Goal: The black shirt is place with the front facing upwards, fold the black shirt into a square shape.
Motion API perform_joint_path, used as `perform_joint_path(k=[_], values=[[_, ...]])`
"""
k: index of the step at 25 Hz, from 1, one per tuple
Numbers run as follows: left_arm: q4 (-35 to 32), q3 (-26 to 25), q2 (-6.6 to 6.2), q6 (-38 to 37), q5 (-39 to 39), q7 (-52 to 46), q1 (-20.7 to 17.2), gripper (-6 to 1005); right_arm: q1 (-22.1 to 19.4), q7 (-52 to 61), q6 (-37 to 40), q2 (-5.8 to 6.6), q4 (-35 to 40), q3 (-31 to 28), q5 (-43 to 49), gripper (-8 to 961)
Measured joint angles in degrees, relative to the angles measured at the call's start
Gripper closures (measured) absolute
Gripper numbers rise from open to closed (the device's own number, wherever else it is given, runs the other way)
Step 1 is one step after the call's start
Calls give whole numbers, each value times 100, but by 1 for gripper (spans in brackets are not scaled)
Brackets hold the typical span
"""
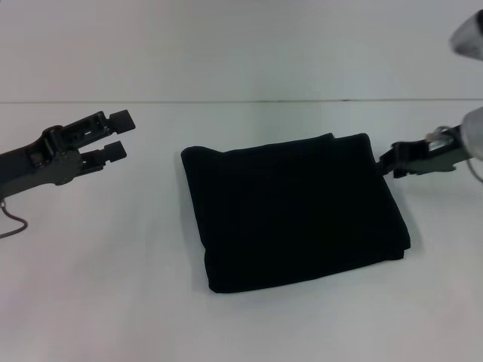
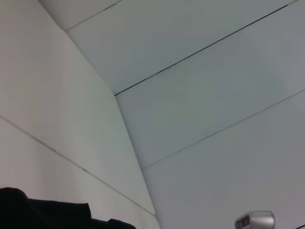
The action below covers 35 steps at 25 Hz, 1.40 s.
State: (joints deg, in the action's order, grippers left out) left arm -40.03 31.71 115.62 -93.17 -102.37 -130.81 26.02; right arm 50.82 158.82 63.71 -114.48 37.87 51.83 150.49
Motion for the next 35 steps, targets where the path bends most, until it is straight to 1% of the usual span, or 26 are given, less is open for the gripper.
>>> perform_joint_path(k=[3, 5, 6, 7, 8, 9, 10, 12, 13, 15, 16, 17, 18, 19, 20, 21, 22, 23, 24, 25, 28, 31, 33, 35], values=[[0, -4, -18, -23, -1, -2, -18, 60, -272, -72, 428, 66, 512, -308, -146, 713], [0, -6, -27, -65, -6, -3, -31, 60, -568, -145, 648, 85, 973, -564, -258, 654], [-10, 0, -27, -107, -17, 7, -39, 60, -991, -457, 987, 65, 1533, -934, -723, 632], [-25, 7, -26, -150, -31, 28, -51, 60, -991, -457, 987, 65, 1533, -934, -723, 610], [-41, 42, -20, -227, -49, 76, -62, 60, -1442, -1092, 1414, 53, 1831, -1362, -1633, 587], [-49, 100, -14, -334, -69, 173, -77, 61, -1683, -1542, 1668, 64, 1842, -1607, -2233, 587], [-43, 190, -6, -449, -90, 289, -89, 61, -1683, -1542, 1668, 64, 1842, -1607, -2233, 587], [-3, 409, 46, -595, -175, 506, -122, 61, -2105, -2473, 2155, 140, 1510, -2048, -3748, 586], [11, 513, 89, -602, -248, 539, -147, 61, -2326, -3004, 2405, 206, 1130, -2250, -4436, 586], [12, 650, 236, -484, -524, 450, -186, 60, -2613, -3679, 2693, 360, 283, -2453, -5319, 570], [12, 672, 316, -375, -689, 336, -192, 60, -2732, -3903, 2751, 426, -33, -2494, -5601, 555], [13, 678, 376, -288, -823, 237, -193, 60, -2848, -4088, 2776, 465, -286, -2519, -5768, 539], [13, 678, 376, -288, -823, 237, -193, 60, -2947, -4216, 2764, 478, -452, -2532, -5855, 524], [13, 678, 376, -288, -823, 237, -193, 61, -3005, -4298, 2733, 463, -505, -2540, -5839, 508], [15, 680, 452, -182, -995, 78, -187, 61, -3065, -4374, 2695, 435, -551, -2548, -5810, 493], [21, 697, 576, 90, -1278, -322, -168, 61, -3094, -4435, 2675, 401, -571, -2550, -5793, 477], [22, 725, 624, 231, -1398, -506, -156, 61, -3094, -4465, 2670, 380, -584, -2546, -5778, 462], [22, 725, 624, 231, -1398, -506, -156, 62, -3087, -4491, 2668, 363, -595, -2538, -5766, 446], [58, 837, 713, 610, -1680, -937, -132, 62, -3061, -4506, 2668, 345, -606, -2528, -5752, 431], [78, 868, 717, 678, -1726, -1012, -128, 62, -3029, -4512, 2668, 330, -621, -2523, -5737, 415], [254, 989, 725, 943, -1892, -1287, -46, 63, -2901, -4520, 2649, 311, -661, -2511, -5698, 306], [433, 1015, 726, 1100, -1910, -1327, 48, 63, -2803, -4561, 2641, 304, -684, -2504, -5672, 197], [612, 1044, 728, 1266, -1917, -1325, 177, 63, -2767, -4584, 2638, 301, -696, -2504, -5661, 8], [738, 1074, 725, 1359, -1922, -1310, 275, 64, -2753, -4589, 2637, 300, -708, -2504, -5652, 8]])
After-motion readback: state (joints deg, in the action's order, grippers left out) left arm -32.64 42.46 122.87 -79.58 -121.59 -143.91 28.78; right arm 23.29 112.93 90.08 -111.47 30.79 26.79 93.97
